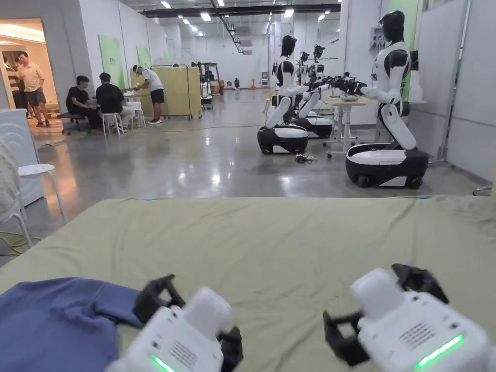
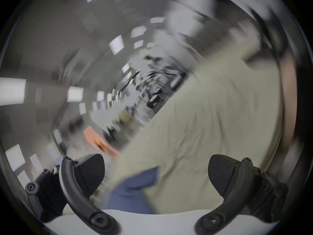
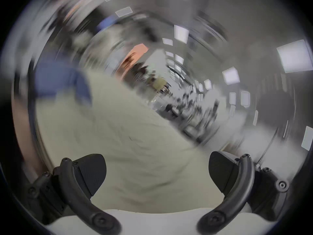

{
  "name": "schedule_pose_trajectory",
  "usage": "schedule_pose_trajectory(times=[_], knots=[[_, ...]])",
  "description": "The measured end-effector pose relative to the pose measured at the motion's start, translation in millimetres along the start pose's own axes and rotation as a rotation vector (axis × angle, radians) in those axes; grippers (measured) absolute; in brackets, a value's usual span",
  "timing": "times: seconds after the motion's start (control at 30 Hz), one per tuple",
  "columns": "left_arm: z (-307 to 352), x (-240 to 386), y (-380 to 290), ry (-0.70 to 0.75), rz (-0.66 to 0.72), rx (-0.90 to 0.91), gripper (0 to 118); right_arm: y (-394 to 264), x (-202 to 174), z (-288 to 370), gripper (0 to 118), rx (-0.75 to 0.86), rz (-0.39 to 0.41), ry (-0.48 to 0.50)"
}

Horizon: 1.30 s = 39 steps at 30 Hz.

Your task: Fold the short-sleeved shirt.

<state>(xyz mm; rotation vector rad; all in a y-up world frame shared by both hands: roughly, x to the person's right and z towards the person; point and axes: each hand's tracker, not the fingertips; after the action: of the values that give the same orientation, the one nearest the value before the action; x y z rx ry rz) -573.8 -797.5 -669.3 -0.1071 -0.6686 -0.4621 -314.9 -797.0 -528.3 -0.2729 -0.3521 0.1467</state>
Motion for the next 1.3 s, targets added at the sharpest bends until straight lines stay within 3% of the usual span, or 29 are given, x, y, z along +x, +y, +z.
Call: schedule_pose_trajectory(times=[0.07,0.1,0.13,0.2,0.3,0.33,0.4,0.43,0.63,0.97,1.1,1.3], knots=[[-0.2,-38.8,0.6,0.003,0.415,0.015,117,17.8,19.1,18.9,118,0.075,-0.372,0.067],[-1.0,-57.0,-3.7,-0.012,0.587,0.041,117,18.3,26.8,23.5,118,0.115,-0.485,0.064],[0.4,-68.5,-9.9,-0.018,0.693,0.054,117,17.3,30.6,26.1,118,0.14,-0.52,0.05],[1.7,-86.2,-19.7,0.043,0.769,0.044,117,12.2,30.9,21.4,118,0.146,-0.49,-0.01],[-7.6,-97.3,-29.2,0.084,0.696,0.028,117,8.4,24.1,17.7,118,0.133,-0.355,-0.084],[-7.9,-98.4,-28.6,0.104,0.654,0.027,117,20.5,-4.9,31.7,118,0.144,-0.348,-0.075],[-8.7,-93.0,-27.0,0.137,0.585,0.049,117,23.1,-16.7,35.2,118,0.139,-0.352,-0.061],[-7.9,-91.8,-26.0,0.14,0.554,0.065,117,19.6,0.6,23.5,118,0.133,-0.35,-0.059],[2.5,-67.6,-16.5,0.176,0.418,0.12,117,8.3,17.4,5.3,118,0.076,-0.36,-0.072],[12.8,-51.6,-8.5,0.15,0.369,0.191,117,2.1,30.6,-1.6,118,0.047,-0.394,-0.091],[15.6,-46.2,-7.1,0.132,0.352,0.202,117,3.3,23.4,2.9,118,0.051,-0.366,-0.114],[14.8,-51.9,-3.1,0.027,0.465,0.211,117,5.5,21.0,7.7,118,0.076,-0.364,-0.094]])
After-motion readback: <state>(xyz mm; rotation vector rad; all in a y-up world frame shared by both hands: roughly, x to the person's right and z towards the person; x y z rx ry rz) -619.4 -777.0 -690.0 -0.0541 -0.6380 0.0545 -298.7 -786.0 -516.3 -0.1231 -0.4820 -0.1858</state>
